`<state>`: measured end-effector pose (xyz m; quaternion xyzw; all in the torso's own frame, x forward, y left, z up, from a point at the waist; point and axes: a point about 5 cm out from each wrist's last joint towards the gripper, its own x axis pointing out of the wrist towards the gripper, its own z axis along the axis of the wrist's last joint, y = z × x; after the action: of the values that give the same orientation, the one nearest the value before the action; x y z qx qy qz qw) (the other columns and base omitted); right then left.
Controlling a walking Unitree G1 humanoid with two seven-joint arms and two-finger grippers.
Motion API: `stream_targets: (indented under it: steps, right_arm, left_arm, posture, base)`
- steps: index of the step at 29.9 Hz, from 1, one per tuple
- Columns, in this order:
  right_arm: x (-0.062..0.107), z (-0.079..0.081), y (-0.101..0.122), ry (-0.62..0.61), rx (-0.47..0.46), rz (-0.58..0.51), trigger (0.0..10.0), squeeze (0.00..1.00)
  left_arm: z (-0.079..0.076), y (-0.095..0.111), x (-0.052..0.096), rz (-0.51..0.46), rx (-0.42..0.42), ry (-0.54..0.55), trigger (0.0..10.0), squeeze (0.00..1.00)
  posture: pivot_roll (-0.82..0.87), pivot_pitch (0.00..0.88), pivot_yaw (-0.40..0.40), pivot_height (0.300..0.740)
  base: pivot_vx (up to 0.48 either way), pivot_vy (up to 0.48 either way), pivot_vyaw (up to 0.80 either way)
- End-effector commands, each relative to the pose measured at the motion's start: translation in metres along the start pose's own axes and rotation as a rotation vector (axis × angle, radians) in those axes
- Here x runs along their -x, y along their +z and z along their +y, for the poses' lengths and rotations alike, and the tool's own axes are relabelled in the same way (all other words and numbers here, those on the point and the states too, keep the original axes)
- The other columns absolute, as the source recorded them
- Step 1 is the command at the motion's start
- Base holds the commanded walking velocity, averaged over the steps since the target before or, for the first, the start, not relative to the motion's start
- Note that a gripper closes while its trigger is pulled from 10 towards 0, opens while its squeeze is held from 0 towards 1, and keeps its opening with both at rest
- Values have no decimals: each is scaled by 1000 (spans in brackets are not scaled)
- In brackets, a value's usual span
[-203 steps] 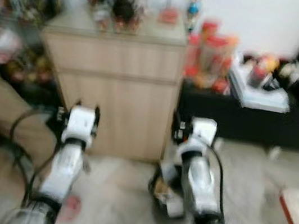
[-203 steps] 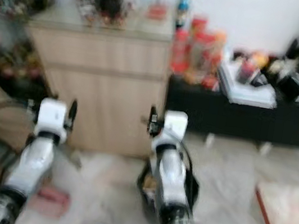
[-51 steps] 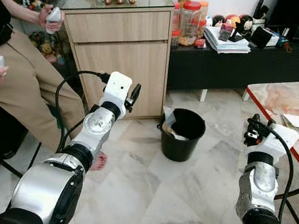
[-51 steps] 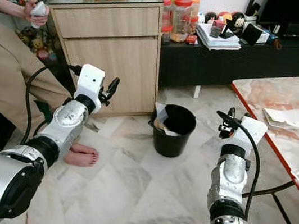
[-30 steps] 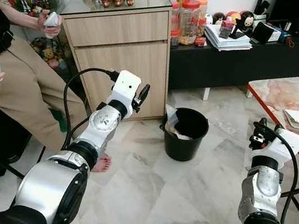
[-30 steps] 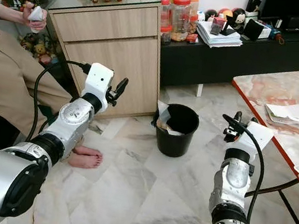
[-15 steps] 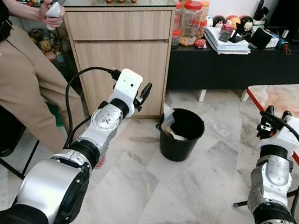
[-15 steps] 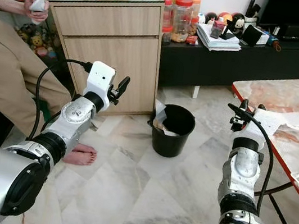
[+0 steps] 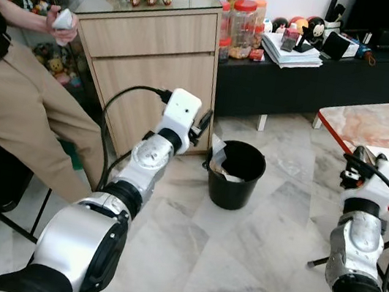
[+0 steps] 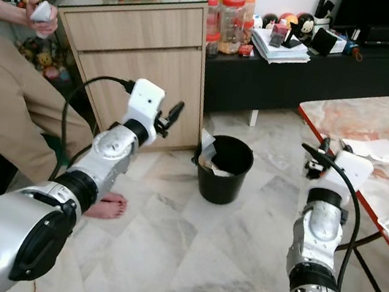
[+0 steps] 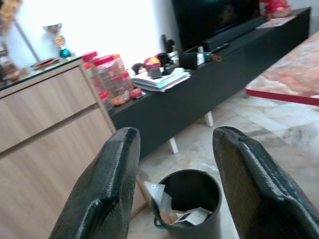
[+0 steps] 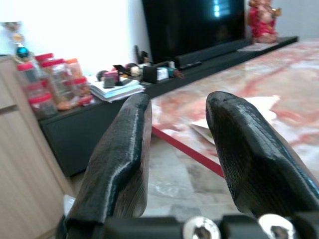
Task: Picking trash to rubbish bin
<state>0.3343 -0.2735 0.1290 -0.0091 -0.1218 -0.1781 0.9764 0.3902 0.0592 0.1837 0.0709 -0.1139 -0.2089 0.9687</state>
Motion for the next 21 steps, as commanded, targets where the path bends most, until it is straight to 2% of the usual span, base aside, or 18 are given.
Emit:
stream_targets:
  steps: [1, 10, 12, 15, 18, 19, 21]
  right_arm:
    - [-2, 3, 6, -5, -15, -31, 10000, 0]
    - [-2, 21, 2, 52, -32, -1, 10000, 0]
    - [0, 32, -4, 106, -52, 39, 10000, 0]
    - [1, 37, -7, 129, -49, 59, 10000, 0]
    - [2, 51, -13, 202, -94, 118, 10000, 0]
    - [2, 51, -13, 202, -94, 118, 10000, 0]
    - [5, 61, -17, 252, -105, 148, 10000, 0]
  left_arm:
    - [5, 1, -1, 8, -12, 3, 10000, 0]
    - [15, -5, 6, 16, -22, 42, 10000, 0]
    - [26, -13, 13, 31, -20, 88, 10000, 0]
    - [32, -17, 17, 42, -7, 120, 10000, 0]
    - [47, -27, 28, 72, 46, 199, 10000, 0]
    - [47, -27, 28, 72, 46, 199, 10000, 0]
    - [52, -32, 33, 82, 66, 223, 10000, 0]
  posture:
    - [-133, 0, 164, 740]
    - [-77, 0, 136, 740]
    - [-46, 0, 123, 740]
    - [-31, 0, 116, 740]
    - [-16, 0, 109, 740]
    - [-16, 0, 109, 740]
    - [8, 0, 94, 740]
  base:
    - [0, 0, 0]
    - [0, 0, 0]
    - [0, 0, 0]
    - [0, 0, 0]
    - [0, 0, 0]
    - [0, 0, 0]
    - [0, 0, 0]
